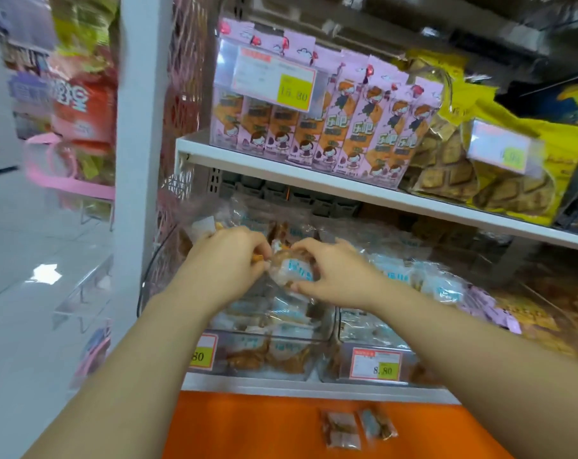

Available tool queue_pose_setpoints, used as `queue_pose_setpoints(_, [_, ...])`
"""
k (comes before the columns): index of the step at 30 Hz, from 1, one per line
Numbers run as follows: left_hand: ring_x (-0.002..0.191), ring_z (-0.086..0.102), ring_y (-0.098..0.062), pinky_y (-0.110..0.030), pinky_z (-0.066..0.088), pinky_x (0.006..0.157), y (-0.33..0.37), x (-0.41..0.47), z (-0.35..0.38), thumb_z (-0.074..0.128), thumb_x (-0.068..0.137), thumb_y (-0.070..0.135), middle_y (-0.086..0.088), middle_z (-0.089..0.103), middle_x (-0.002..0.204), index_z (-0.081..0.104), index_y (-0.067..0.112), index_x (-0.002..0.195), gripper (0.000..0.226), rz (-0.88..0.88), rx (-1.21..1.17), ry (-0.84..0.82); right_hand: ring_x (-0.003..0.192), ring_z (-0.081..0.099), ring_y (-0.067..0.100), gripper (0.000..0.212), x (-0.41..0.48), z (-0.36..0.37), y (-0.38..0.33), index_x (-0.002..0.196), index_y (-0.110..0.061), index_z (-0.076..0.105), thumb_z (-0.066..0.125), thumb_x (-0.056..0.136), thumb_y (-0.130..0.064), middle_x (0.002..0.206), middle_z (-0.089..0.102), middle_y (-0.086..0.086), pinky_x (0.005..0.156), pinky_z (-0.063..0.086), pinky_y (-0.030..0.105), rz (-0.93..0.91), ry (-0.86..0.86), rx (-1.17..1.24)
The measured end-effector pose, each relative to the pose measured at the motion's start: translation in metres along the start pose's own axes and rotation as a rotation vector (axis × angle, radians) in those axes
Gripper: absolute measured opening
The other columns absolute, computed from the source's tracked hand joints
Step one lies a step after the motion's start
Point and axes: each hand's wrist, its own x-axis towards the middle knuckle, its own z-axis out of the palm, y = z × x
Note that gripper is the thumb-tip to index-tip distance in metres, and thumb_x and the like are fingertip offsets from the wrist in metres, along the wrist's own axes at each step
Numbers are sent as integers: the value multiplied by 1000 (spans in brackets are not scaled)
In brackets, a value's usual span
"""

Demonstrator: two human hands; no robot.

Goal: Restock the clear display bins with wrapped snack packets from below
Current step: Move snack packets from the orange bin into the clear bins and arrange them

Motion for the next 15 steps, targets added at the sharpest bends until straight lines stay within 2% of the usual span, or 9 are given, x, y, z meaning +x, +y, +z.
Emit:
queue_pose_setpoints(2, [93, 59, -15, -38, 49, 85, 3, 0, -3, 61, 88, 20, 9, 62, 95, 54, 34, 86, 16, 37, -181, 98, 92, 61, 16, 54, -9, -10, -2, 128, -26, 45, 65, 82, -46, 105, 64, -3, 87, 45, 32, 96, 112, 236])
queue_pose_setpoints(4, [92, 57, -10, -37, 49, 85, 11, -1, -4, 61, 84, 23, 10, 58, 96, 51, 33, 91, 16, 70, -348, 139, 75, 62, 14, 44, -19, -22, -5, 122, -24, 49, 63, 85, -42, 92, 67, -2, 71, 49, 29, 211, 170, 552])
queue_pose_setpoints(5, [96, 57, -7, -35, 49, 88, 18, -3, -3, 62, 78, 33, 11, 57, 102, 51, 34, 99, 23, 90, -421, 91, 71, 64, 16, 40, -25, -27, -6, 120, -20, 51, 61, 87, -40, 89, 69, 0, 72, 50, 32, 268, 190, 731])
queue_pose_setpoints(6, [102, 56, -5, -33, 48, 93, 26, -5, -1, 63, 72, 44, 11, 55, 111, 48, 36, 109, 40, 113, -495, 17, 69, 65, 17, 38, -31, -32, -6, 118, -16, 54, 59, 89, -39, 88, 71, 2, 74, 51, 35, 321, 200, 891])
queue_pose_setpoints(8, [111, 50, -3, -28, 43, 99, 44, -11, 8, 68, 70, 52, 12, 46, 124, 39, 37, 128, 67, 149, -542, -98, 67, 65, 17, 37, -45, -36, -6, 111, -13, 60, 52, 93, -43, 87, 73, 3, 78, 51, 36, 382, 169, 1098])
queue_pose_setpoints(10, [113, 47, -4, -25, 41, 97, 57, -14, 20, 70, 77, 44, 12, 41, 126, 35, 36, 135, 68, 171, -530, -30, 68, 65, 17, 45, -58, -38, -5, 106, -14, 64, 42, 95, -51, 86, 74, 5, 83, 49, 36, 419, 82, 1159])
queue_pose_setpoints(12, [111, 50, -7, -27, 43, 95, 66, -14, 28, 68, 82, 33, 11, 45, 121, 42, 34, 131, 56, 178, -527, 103, 70, 66, 18, 54, -70, -45, 1, 106, -15, 65, 32, 95, -56, 86, 73, 8, 86, 49, 37, 457, 16, 1149])
queue_pose_setpoints(13, [109, 51, -7, -26, 42, 93, 67, -13, 29, 66, 84, 30, 11, 49, 119, 45, 34, 129, 51, 166, -529, 132, 71, 66, 18, 55, -74, -49, 5, 109, -16, 63, 29, 95, -57, 91, 73, 9, 85, 50, 38, 475, 13, 1127])
queue_pose_setpoints(15, [104, 52, -5, -18, 41, 83, 68, -10, 31, 64, 86, 28, 12, 55, 115, 48, 34, 128, 44, 129, -556, 115, 74, 66, 18, 45, -82, -57, 11, 125, -20, 53, 37, 96, -50, 114, 66, 5, 84, 53, 41, 458, 130, 1016])
